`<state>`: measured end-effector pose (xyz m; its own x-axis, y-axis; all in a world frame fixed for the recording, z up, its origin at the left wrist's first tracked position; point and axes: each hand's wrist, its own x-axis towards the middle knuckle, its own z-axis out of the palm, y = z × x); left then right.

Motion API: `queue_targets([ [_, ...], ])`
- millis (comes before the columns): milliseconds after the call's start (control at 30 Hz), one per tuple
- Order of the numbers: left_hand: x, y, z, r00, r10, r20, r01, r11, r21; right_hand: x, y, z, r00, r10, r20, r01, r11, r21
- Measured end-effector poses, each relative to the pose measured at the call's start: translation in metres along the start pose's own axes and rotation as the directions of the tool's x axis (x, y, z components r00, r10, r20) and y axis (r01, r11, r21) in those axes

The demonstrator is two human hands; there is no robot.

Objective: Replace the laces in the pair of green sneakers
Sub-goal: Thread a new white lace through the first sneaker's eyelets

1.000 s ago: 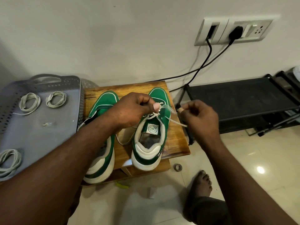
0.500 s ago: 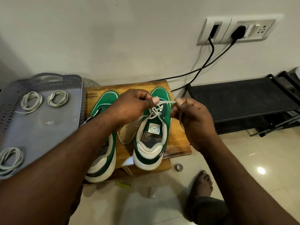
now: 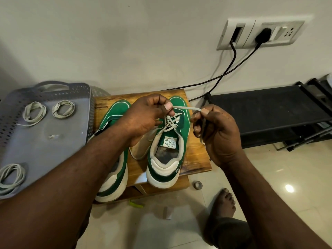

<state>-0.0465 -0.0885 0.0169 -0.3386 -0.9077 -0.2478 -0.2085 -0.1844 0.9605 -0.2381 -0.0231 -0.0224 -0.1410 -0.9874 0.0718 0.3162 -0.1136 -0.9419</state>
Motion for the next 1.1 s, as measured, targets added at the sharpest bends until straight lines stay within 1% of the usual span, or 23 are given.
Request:
queue_targets([
  [133,0.000,0.003,-0.001,1.000,0.000,0.015,0.001,0.997,-0.077,0.001,0.001,-0.003,0.999,-0.022,-0.038,0.020,0.999,-0.047],
  [333,0.000,0.004,-0.003,1.000,0.017,0.019,-0.015,0.997,-0.073,0.001,0.002,-0.008,0.994,-0.048,-0.101,0.030,0.984,-0.177],
  [433,-0.001,0.004,-0.002,0.999,0.044,0.029,-0.042,0.997,-0.060,0.001,0.001,-0.008,0.996,-0.012,-0.085,-0.010,0.967,-0.255],
  [567,-0.002,0.003,-0.002,0.992,0.101,0.075,-0.108,0.989,0.099,-0.001,0.003,0.000,0.988,0.146,-0.046,-0.153,0.935,-0.321],
  [633,-0.003,0.003,0.000,0.987,0.126,0.101,-0.143,0.973,0.184,-0.002,0.005,0.001,0.982,0.189,-0.002,-0.176,0.906,-0.384],
  [700,-0.003,0.003,0.001,0.985,0.131,0.113,-0.153,0.964,0.219,-0.002,0.006,0.001,0.977,0.208,0.038,-0.174,0.893,-0.415],
  [833,-0.001,0.002,0.000,0.989,0.102,0.109,-0.121,0.974,0.193,-0.002,0.002,0.000,0.978,0.202,0.042,-0.175,0.920,-0.351],
  [933,-0.001,0.002,0.000,0.996,0.050,0.079,-0.059,0.992,0.114,-0.002,-0.001,-0.001,0.982,0.173,0.075,-0.149,0.956,-0.254],
  [1000,0.002,0.000,-0.002,1.000,0.007,0.011,-0.008,0.995,0.097,-0.002,-0.002,-0.002,0.988,0.135,0.075,-0.122,0.980,-0.156],
  [1100,0.007,-0.004,-0.011,0.994,-0.042,-0.105,0.060,0.983,0.176,-0.002,-0.004,-0.005,0.995,0.073,0.069,-0.072,0.997,-0.026],
])
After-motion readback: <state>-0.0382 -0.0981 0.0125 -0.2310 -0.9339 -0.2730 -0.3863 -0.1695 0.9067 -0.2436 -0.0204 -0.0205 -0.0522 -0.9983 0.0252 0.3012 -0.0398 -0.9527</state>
